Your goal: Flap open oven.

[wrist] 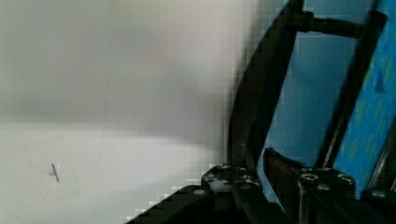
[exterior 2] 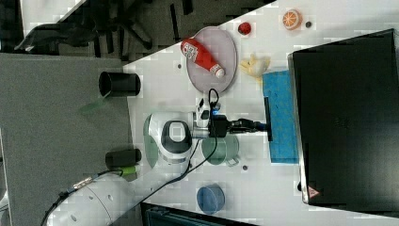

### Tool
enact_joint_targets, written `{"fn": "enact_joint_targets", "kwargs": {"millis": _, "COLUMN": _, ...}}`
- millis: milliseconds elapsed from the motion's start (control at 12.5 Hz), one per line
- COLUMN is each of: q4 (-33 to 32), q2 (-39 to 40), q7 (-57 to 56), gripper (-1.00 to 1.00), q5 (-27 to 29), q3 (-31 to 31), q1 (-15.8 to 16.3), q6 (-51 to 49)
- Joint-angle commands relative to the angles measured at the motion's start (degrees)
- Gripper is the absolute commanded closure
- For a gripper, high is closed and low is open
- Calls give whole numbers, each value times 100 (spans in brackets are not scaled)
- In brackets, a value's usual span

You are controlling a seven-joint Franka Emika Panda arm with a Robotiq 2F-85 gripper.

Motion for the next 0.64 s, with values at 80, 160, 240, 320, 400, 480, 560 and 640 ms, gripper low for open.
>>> {"fn": "enact_joint_targets", "kwargs": {"millis": 80, "q4": 273, "q2": 82, "q7": 447, "gripper": 65, "q5": 25, "q3": -79, "q1": -54, "q6": 274}}
{"fn": "enact_joint_targets", "kwargs": {"millis": 160, "q4": 283, "q2": 151, "q7": 548, "gripper": 65, "q5": 18, "q3": -82, "q1": -50, "q6": 410}}
{"fn": "enact_joint_targets", "kwargs": {"millis": 240, "q4": 319, "q2": 112, "q7": 589, "gripper": 65, "q5": 19, "q3": -77, "q1": -37, "q6": 381}}
{"fn": "enact_joint_targets", "kwargs": {"millis": 320, "q4": 393, "q2": -5, "q7": 590, "gripper": 65, "q5": 93, "q3": -16, "q1": -27, "q6": 493}}
{"fn": "enact_joint_targets", "kwargs": {"millis": 400, "q4": 497, "q2": -210, "q7": 611, "gripper": 65, "q5": 367, "q3": 52, "q1": -24, "q6": 523}}
{"fn": "enact_joint_targets", "kwargs": {"millis": 480, "q4": 574, "q2": -490, "q7": 610, "gripper": 65, "q5": 771, "q3": 84, "q1": -24, "q6": 422}}
{"fn": "enact_joint_targets", "kwargs": {"millis": 560, "q4": 616, "q2": -803, "q7": 611, "gripper": 65, "q5": 1219, "q3": 102, "q1": -23, "q6": 251}}
{"fn": "enact_joint_targets", "kwargs": {"millis": 640, "q4": 648, "q2": -1139, "q7": 610, "gripper": 65, "q5": 1702, "q3": 104, "q1": -24, "q6": 50}}
